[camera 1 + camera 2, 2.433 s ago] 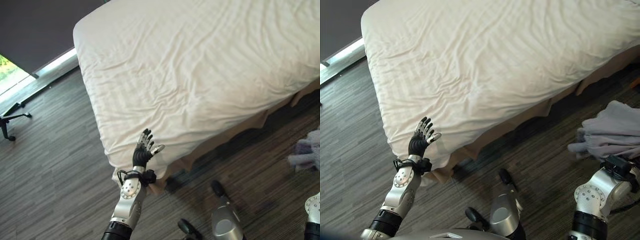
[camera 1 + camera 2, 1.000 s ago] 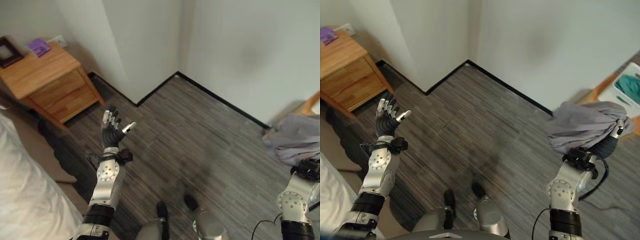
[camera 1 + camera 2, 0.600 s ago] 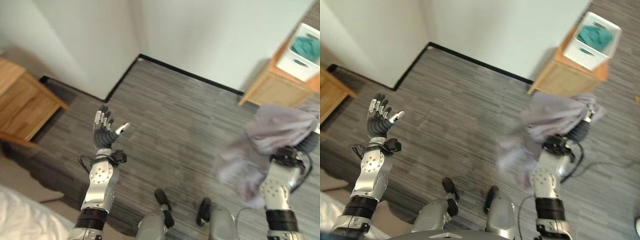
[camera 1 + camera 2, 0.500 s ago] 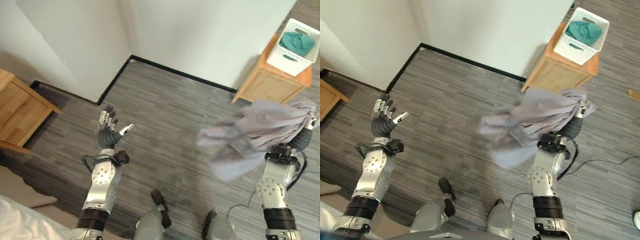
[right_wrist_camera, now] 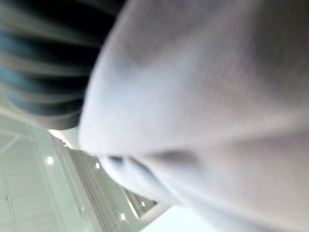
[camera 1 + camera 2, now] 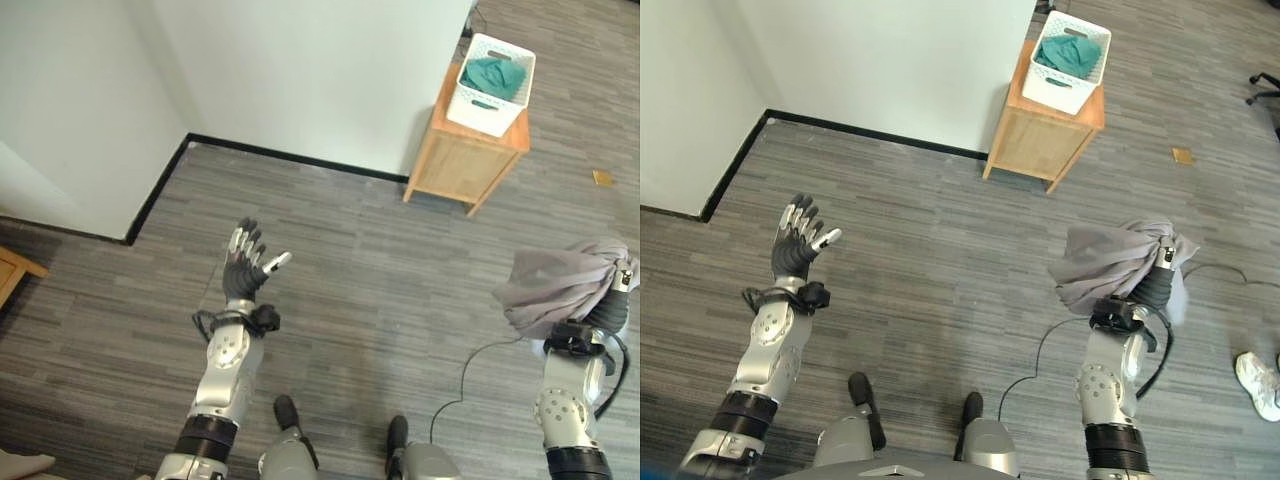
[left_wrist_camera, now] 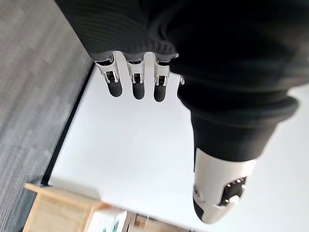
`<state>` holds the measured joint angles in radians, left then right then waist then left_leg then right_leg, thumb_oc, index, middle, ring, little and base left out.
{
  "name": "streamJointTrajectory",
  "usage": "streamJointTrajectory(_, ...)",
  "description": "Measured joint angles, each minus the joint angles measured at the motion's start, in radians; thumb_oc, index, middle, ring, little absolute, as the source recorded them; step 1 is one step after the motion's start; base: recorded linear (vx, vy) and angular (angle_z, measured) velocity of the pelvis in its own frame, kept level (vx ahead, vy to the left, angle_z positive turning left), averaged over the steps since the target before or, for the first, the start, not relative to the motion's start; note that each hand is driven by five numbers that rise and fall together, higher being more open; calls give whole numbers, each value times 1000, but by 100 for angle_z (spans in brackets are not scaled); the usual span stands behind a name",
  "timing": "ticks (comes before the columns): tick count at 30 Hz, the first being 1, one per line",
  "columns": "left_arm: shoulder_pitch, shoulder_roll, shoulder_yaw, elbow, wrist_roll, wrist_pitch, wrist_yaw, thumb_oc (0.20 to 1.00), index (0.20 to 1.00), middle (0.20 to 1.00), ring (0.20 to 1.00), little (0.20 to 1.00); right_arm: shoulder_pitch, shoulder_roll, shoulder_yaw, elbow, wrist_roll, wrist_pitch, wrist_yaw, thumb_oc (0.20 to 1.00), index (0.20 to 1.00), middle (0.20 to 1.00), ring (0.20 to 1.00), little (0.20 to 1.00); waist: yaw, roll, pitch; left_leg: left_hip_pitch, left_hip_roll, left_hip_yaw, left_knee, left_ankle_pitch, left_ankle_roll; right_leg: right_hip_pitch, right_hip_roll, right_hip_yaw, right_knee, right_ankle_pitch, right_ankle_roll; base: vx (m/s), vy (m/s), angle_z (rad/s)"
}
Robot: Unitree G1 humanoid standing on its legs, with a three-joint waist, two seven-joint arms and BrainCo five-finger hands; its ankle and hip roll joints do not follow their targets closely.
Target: Pick up bed clothes into laundry basket.
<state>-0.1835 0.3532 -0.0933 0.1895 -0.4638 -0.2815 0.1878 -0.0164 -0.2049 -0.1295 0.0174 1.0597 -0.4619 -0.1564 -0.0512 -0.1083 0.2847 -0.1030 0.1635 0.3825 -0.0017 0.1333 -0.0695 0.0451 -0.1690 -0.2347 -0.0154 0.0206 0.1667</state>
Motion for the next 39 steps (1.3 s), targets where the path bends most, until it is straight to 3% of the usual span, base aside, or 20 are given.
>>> streamJointTrajectory(7, 68, 6, 42, 2, -3, 1, 1, 1000, 1000, 1000, 1000, 1000, -35, -1, 36, 0, 0, 14, 5, 200, 200, 200, 200, 200, 23, -1, 0, 2, -13, 47, 2, -17, 14, -38, -20, 49, 12, 22, 9, 62, 102, -20)
streamJointTrajectory(10, 48, 5, 21, 55, -3, 8, 1, 1000, 1000, 1000, 1000, 1000, -47, -16, 39, -9, -2, 18, 12, 200, 200, 200, 200, 200, 13, 49, 33, -8, 0, 15, 35, -59, 45, -186, -41, 117, 309, 1, 41, 55, -65, -11)
streamJointTrajectory(15, 20, 32, 26, 75, -4, 8, -3, 1000, 1000, 1000, 1000, 1000, -2, -13, 31, 10, -2, 24, 20, 200, 200, 200, 200, 200, 32, 46, 34, -17, 3, -8, 45, -57, 47, -207, -213, 98, 271, -30, 29, 135, -364, 22)
streamJointTrajectory(17, 21, 34, 21, 81, -7, 12, 2, 1000, 1000, 1000, 1000, 1000, 14, -12, 25, 19, -1, 36, 19, 200, 200, 200, 200, 200, 40, 48, 33, -18, 8, -28, 67, -63, 37, -162, -290, 73, 219, 0, 33, 97, -495, 27)
streamJointTrajectory(18, 23, 58, 18, 79, -17, 9, 2, 1000, 1000, 1000, 1000, 1000, 14, -10, 50, 15, -2, 45, 14, 200, 200, 200, 200, 200, 57, 44, 32, -29, 46, -51, 123, -81, 12, -112, -348, 87, 135, 78, 43, 8, -284, 20)
streamJointTrajectory(19, 24, 73, 22, 78, -24, 9, 1, 1000, 1000, 1000, 1000, 1000, 13, -9, 62, 11, -2, 46, 14, 200, 200, 200, 200, 200, 59, 40, 30, -35, 58, -72, 132, -79, 8, -103, -345, 88, 121, 118, 29, 4, -425, 22)
streamJointTrajectory(20, 22, 88, 17, 79, -27, 7, -1, 1000, 1000, 1000, 1000, 1000, 20, -6, 72, 3, -3, 54, 14, 200, 200, 200, 200, 200, 59, 20, 18, -47, 83, -76, 150, -68, -24, -102, -326, 100, 124, 125, 55, -9, -292, 15)
streamJointTrajectory(21, 34, 136, 25, 80, -33, 8, -1, 1000, 1000, 1000, 1000, 1000, 23, 1, 103, -11, -3, 56, 15, 200, 200, 200, 200, 200, 73, -36, -10, -72, 106, -95, 182, -67, -75, -108, -278, 121, 139, 121, 55, -24, -392, 1)
streamJointTrajectory(22, 42, 135, 28, 85, -36, 9, 2, 1000, 1000, 1000, 1000, 1000, 16, 0, 104, -10, -4, 58, 15, 200, 200, 200, 200, 200, 82, -54, -24, -74, 115, -92, 186, -62, -90, -103, -281, 98, 138, 15, 115, -20, -255, -18)
streamJointTrajectory(23, 64, 93, 39, 91, -36, 10, 2, 1000, 1000, 1000, 1000, 1000, -13, -19, 99, 4, -4, 59, 14, 200, 200, 200, 200, 200, 74, 9, -9, -68, 168, -117, 175, -44, -105, -108, -222, 94, 163, 5, 116, -63, -438, -6)
streamJointTrajectory(24, 105, 50, 14, 81, -37, 20, -4, 1000, 1000, 1000, 1000, 1000, 2, -43, 81, -15, -3, 59, 14, 200, 200, 200, 200, 200, 47, 62, -17, -61, 206, -123, 138, -3, -77, -110, -170, 97, 180, -15, 120, -65, -454, -4)
streamJointTrajectory(25, 134, 7, 25, 64, -37, 21, -17, 1000, 1000, 1000, 1000, 1000, 7, -64, 68, 9, -6, 63, 31, 200, 200, 200, 200, 200, 35, 89, -15, -45, 233, -124, 135, 25, -78, -118, -139, 101, 219, -52, 112, -84, -597, 4)
streamJointTrajectory(28, 209, -52, 18, 57, -44, 40, -35, 1000, 1000, 1000, 1000, 1000, 105, -103, 26, 6, -4, 76, 29, 200, 200, 200, 200, 200, 30, 119, -23, -11, 289, -127, 128, 175, -69, -91, -87, 93, 270, -113, 56, -37, -482, -5)
streamJointTrajectory(29, 208, -70, 22, 79, -46, 42, -44, 1000, 1000, 1000, 1000, 1000, 109, -120, 14, 21, -10, 75, 34, 200, 200, 200, 200, 200, 16, 141, -27, -34, 297, -116, 140, 268, -36, -94, -45, 80, 308, -137, 30, 0, -858, 29)
streamJointTrajectory(30, 184, -73, 16, 98, -46, 44, -53, 1000, 1000, 1000, 1000, 1000, 131, -139, 5, 23, -12, 84, 34, 200, 200, 200, 200, 200, 10, 130, -25, -81, 317, -79, 168, 348, 23, -129, -15, 64, 421, -216, -22, -43, -607, 132)
streamJointTrajectory(31, 168, -80, -1, 112, -46, 51, -59, 1000, 1000, 1000, 1000, 1000, 205, -170, -27, 10, -20, 91, 35, 200, 200, 200, 200, 200, -28, 120, -26, -126, 322, -12, 192, 386, 69, -88, 36, 13, 410, -276, -129, -41, -427, 132)
streamJointTrajectory(32, 196, -70, -20, 100, -45, 54, -72, 1000, 1000, 1000, 1000, 1000, 227, -159, -45, 6, -32, 97, 35, 200, 200, 200, 200, 200, -19, 93, -30, -140, 320, 13, 261, 352, 52, -75, 33, 15, 390, -268, -133, -76, -280, 85)
streamJointTrajectory(34, 227, -62, -16, 101, -46, 65, -83, 1000, 1000, 1000, 1000, 1000, 212, -124, -52, 0, -38, 100, 36, 200, 200, 200, 200, 200, 28, 62, -28, -140, 286, -17, 393, 189, -58, -48, 32, 47, 329, -227, -145, 24, -241, -38)
streamJointTrajectory(35, 222, -78, -18, 101, -45, 75, -87, 1000, 1000, 1000, 1000, 1000, 215, -132, -52, -14, -38, 104, 44, 200, 200, 200, 200, 200, 24, 66, -33, -142, 198, -96, 412, 143, -102, -3, 51, 37, 247, -171, -152, 45, -196, -13)
streamJointTrajectory(39, 170, -77, -45, 99, -43, 77, -111, 1000, 1000, 1000, 1000, 1000, 189, -127, -29, -14, -37, 111, 53, 200, 200, 200, 200, 200, 29, 74, -42, -111, 73, -63, 306, 45, -96, 35, 80, 8, 136, -101, -153, 58, -59, 9)
